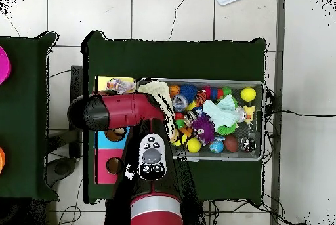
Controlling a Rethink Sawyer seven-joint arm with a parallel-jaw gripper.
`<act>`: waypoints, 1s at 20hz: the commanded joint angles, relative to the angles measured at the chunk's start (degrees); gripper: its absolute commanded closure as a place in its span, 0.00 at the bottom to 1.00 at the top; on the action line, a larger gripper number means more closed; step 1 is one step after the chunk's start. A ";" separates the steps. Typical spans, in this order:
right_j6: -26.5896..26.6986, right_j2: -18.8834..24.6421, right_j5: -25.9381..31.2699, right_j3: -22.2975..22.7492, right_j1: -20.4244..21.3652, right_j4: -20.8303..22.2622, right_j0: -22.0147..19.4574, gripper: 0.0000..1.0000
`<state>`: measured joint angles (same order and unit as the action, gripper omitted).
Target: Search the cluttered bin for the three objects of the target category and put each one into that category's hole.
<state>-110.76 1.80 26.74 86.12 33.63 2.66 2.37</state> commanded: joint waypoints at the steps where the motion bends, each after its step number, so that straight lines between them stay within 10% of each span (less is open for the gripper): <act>1: -7.07 0.40 9.55 3.69 5.02 -2.66 -1.29 0.00; 2: -7.61 0.31 9.26 3.93 4.99 -3.01 -1.32 1.00; 13: -6.14 1.30 9.10 4.11 4.94 -2.40 -2.07 1.00; 14: -6.55 1.20 9.07 4.14 4.91 -2.58 -2.05 0.00; 20: -6.34 1.43 8.82 4.37 5.01 -2.63 -2.13 0.00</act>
<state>-110.76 1.78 28.23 86.83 39.39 1.82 2.25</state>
